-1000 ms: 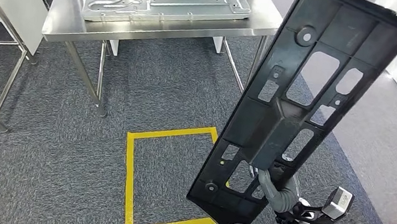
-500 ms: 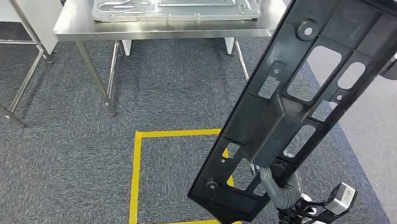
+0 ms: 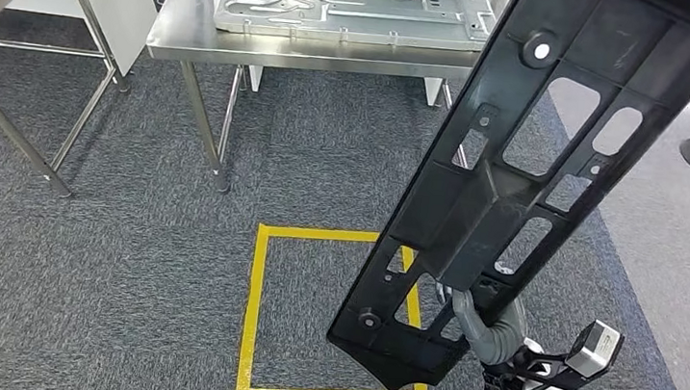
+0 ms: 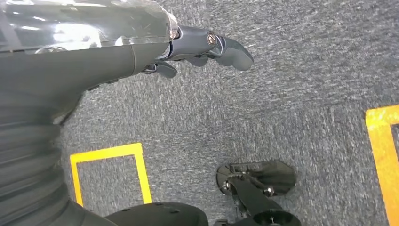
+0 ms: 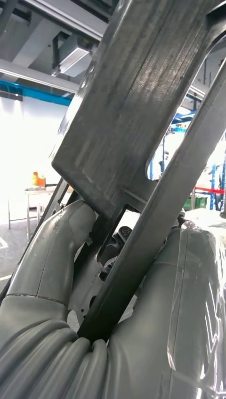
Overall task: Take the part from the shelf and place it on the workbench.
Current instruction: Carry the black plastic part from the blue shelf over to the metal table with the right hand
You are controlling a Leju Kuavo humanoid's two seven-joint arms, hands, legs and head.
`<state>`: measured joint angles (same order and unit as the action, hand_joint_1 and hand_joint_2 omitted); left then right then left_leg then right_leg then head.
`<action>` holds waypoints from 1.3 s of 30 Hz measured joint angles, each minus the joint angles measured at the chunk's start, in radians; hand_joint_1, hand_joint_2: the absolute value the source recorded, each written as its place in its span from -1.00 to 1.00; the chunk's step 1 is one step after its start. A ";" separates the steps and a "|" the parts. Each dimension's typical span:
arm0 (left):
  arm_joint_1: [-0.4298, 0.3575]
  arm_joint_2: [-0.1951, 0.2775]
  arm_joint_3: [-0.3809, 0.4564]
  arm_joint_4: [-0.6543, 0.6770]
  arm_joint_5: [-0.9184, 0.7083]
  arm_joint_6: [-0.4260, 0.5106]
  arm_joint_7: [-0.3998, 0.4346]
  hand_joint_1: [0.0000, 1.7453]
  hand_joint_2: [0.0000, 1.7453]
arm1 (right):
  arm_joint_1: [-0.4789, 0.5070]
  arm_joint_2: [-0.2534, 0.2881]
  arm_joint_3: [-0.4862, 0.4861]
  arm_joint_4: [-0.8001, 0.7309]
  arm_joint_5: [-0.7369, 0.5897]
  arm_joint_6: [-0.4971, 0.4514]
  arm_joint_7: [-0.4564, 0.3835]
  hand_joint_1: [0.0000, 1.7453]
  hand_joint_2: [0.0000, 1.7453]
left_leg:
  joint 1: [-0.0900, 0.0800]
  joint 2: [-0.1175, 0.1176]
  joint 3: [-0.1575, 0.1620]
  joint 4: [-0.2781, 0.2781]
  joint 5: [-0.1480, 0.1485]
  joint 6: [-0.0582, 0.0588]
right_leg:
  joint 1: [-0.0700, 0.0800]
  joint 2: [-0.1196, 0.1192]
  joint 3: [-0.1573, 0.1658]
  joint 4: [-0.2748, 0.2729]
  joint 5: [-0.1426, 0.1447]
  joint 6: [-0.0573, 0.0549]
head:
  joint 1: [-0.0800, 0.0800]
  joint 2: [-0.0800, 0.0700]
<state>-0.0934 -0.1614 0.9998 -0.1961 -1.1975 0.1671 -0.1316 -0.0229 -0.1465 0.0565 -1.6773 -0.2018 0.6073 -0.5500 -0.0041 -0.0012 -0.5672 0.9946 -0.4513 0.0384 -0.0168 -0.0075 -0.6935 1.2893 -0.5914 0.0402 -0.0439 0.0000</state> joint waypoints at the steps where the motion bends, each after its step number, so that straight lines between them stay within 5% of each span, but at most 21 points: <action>1: 0.000 0.000 0.000 0.000 0.000 0.000 0.000 -1.00 1.00 | 0.001 0.000 -0.001 0.000 0.000 0.000 0.001 1.00 1.00 | 0.000 -0.005 0.001 0.002 -0.001 -0.001 | 0.000 0.000 0.026 -0.059 0.038 -0.003 | 0.000 0.000; 4: -0.001 0.000 0.000 0.000 0.000 0.000 -0.001 -1.00 1.00 | -0.001 0.001 -0.006 -0.001 0.000 0.000 0.003 1.00 1.00 | -0.003 -0.015 0.001 0.008 -0.006 -0.010 | 0.005 0.002 0.116 -0.257 0.121 -0.017 | 0.000 0.000; 9: -0.001 0.000 0.000 0.000 -0.002 0.001 -0.006 -1.00 1.00 | -0.001 0.001 -0.008 -0.002 0.000 0.000 0.006 1.00 1.00 | -0.001 -0.016 -0.007 0.018 -0.015 -0.035 | 0.007 0.001 0.124 -0.285 0.125 -0.042 | 0.000 0.000; 11: -0.001 0.001 0.000 0.000 -0.004 0.001 -0.009 -1.00 1.00 | -0.001 0.001 -0.008 -0.002 0.000 -0.001 0.006 1.00 1.00 | 0.001 -0.012 -0.038 0.091 -0.062 -0.047 | 0.003 -0.002 0.127 -0.291 0.128 -0.052 | 0.000 0.000; 13: -0.001 0.001 0.000 0.000 -0.004 -0.001 -0.013 -1.00 1.00 | 0.001 0.000 -0.008 -0.002 0.002 -0.002 0.006 1.00 1.00 | 0.004 -0.008 -0.101 0.231 -0.132 -0.055 | 0.004 -0.005 0.126 -0.291 0.127 -0.056 | 0.000 0.000; 15: -0.001 0.001 0.000 0.000 -0.002 -0.003 -0.019 -1.00 1.00 | 0.005 0.000 -0.008 -0.002 0.003 -0.002 0.008 1.00 1.00 | 0.006 -0.007 -0.140 0.316 -0.155 -0.058 | 0.005 -0.004 0.126 -0.290 0.127 -0.057 | 0.000 0.000; 17: -0.001 0.001 0.000 0.000 -0.002 -0.004 -0.024 -1.00 1.00 | 0.008 0.000 -0.008 -0.002 0.005 -0.003 0.011 1.00 1.00 | 0.007 -0.007 -0.104 0.250 -0.103 -0.055 | 0.005 0.004 0.128 -0.289 0.126 -0.056 | 0.000 0.000; 20: -0.001 0.002 0.000 0.000 -0.002 -0.006 -0.025 -1.00 1.00 | 0.006 -0.001 -0.008 -0.002 0.006 -0.004 0.012 1.00 1.00 | 0.003 -0.008 0.000 0.042 -0.023 -0.038 | 0.006 0.012 0.130 -0.288 0.126 -0.049 | 0.000 0.000; 25: -0.003 0.004 0.000 0.000 -0.002 -0.009 -0.026 -1.00 1.00 | 0.004 0.002 -0.008 -0.003 0.006 -0.014 0.012 1.00 1.00 | 0.001 -0.009 0.018 -0.009 -0.009 -0.013 | 0.004 0.016 0.123 -0.280 0.121 -0.019 | 0.000 0.000; 27: -0.004 0.005 0.000 0.000 -0.003 -0.010 -0.027 -1.00 1.00 | 0.001 0.006 -0.009 -0.004 0.005 -0.016 0.012 1.00 1.00 | 0.005 -0.008 0.022 -0.018 -0.002 -0.003 | 0.002 0.014 0.089 -0.202 0.073 -0.011 | 0.000 0.000; 29: -0.004 0.005 0.000 0.000 -0.005 -0.012 -0.027 -1.00 1.00 | 0.001 0.007 -0.009 -0.004 0.005 -0.016 0.012 1.00 1.00 | 0.004 -0.008 0.020 -0.018 -0.001 0.000 | 0.001 0.013 0.021 -0.062 0.010 -0.007 | 0.000 0.000; 31: -0.002 0.005 0.000 0.000 -0.005 -0.013 -0.027 -1.00 1.00 | 0.003 0.007 -0.009 -0.003 0.005 -0.016 0.012 1.00 1.00 | 0.003 -0.008 0.019 -0.016 -0.002 0.000 | 0.000 0.013 -0.017 0.010 -0.001 -0.005 | 0.000 0.000; 32: -0.002 0.005 0.000 0.000 -0.006 -0.015 -0.027 -1.00 1.00 | 0.003 0.007 -0.009 -0.003 0.005 -0.016 0.012 1.00 1.00 | 0.003 -0.008 0.019 -0.014 -0.003 -0.001 | 0.000 0.013 -0.007 -0.013 0.023 -0.006 | 0.000 0.000; 35: -0.003 0.004 0.000 0.000 -0.007 -0.023 -0.027 -1.00 1.00 | -0.001 0.008 -0.009 -0.003 0.005 -0.015 0.012 1.00 1.00 | 0.001 -0.010 0.018 -0.005 -0.009 -0.007 | 0.003 0.011 0.093 -0.222 0.118 -0.016 | 0.000 0.000; 37: -0.004 0.004 0.000 0.000 -0.007 -0.027 -0.027 -1.00 1.00 | -0.003 0.008 -0.009 -0.003 0.005 -0.015 0.012 1.00 1.00 | -0.002 -0.010 0.014 0.000 -0.013 -0.017 | 0.007 0.011 0.121 -0.286 0.131 -0.024 | 0.000 0.000; 39: -0.004 0.004 0.000 0.000 -0.007 -0.030 -0.027 -1.00 1.00 | -0.003 0.008 -0.009 -0.004 0.005 -0.015 0.012 1.00 1.00 | -0.002 -0.010 0.012 0.000 -0.015 -0.027 | 0.009 0.011 0.119 -0.288 0.132 -0.033 | 0.000 0.000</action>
<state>-0.0974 -0.1569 0.9995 -0.1961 -1.2045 0.1375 -0.1587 -0.0261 -0.1389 0.0474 -1.6812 -0.1971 0.5924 -0.5379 -0.0064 -0.0108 -0.5549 0.9951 -0.4659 0.0110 -0.0080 0.0039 -0.5743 1.0009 -0.4589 0.0067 -0.0443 0.0000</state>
